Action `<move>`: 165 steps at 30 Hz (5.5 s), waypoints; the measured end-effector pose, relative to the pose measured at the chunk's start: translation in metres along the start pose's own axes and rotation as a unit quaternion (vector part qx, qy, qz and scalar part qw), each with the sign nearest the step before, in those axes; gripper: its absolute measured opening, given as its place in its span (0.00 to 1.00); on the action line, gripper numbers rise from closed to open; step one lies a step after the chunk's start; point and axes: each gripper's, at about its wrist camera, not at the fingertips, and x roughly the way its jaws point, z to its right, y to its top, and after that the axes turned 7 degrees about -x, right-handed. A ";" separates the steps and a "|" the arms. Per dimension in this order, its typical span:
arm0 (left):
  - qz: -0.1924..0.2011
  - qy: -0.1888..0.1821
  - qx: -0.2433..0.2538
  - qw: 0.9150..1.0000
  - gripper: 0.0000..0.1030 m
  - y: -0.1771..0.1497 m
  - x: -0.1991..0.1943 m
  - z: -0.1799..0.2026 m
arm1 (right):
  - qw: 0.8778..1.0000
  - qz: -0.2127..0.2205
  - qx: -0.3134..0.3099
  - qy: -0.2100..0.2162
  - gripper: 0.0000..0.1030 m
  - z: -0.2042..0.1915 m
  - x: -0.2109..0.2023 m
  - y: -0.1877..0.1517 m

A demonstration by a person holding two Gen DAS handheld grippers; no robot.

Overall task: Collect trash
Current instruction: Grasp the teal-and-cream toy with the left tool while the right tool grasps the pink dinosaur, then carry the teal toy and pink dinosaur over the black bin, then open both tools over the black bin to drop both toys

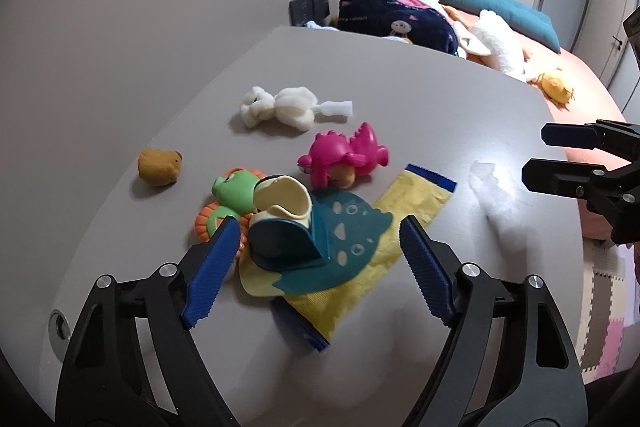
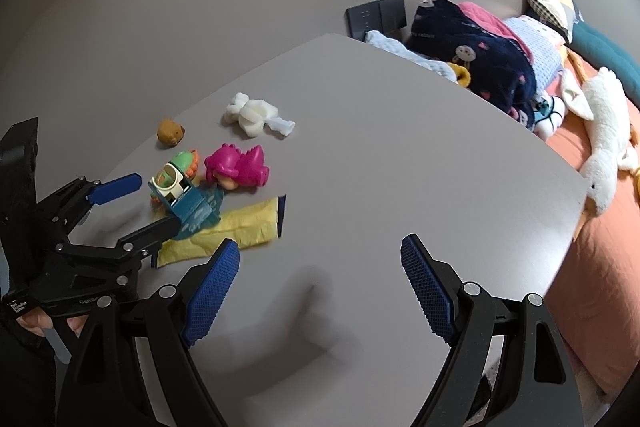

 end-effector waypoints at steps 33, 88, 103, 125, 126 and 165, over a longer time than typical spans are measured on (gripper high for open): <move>-0.004 -0.036 -0.073 0.997 0.46 -0.003 0.032 -0.055 | 0.997 -0.037 -0.065 0.034 0.81 -0.045 0.099 0.060; 0.043 -0.024 -0.091 0.995 0.38 -0.006 -0.028 -0.036 | 0.997 0.009 -0.082 -0.003 0.41 -0.041 0.032 0.055; 0.051 -0.070 -0.030 0.996 0.38 0.003 -0.040 0.041 | 0.998 0.028 -0.039 -0.035 0.41 0.006 -0.031 0.007; 0.037 -0.148 0.068 0.986 0.38 0.000 -0.054 0.151 | 0.994 0.043 0.035 -0.090 0.41 0.065 -0.108 -0.072; 0.036 -0.153 0.073 0.985 0.38 -0.001 -0.055 0.157 | 0.994 0.044 0.040 -0.094 0.41 0.068 -0.112 -0.077; -0.021 -0.213 0.190 0.958 0.94 -0.037 -0.047 0.246 | 0.963 0.058 0.185 -0.188 0.72 0.145 -0.191 -0.183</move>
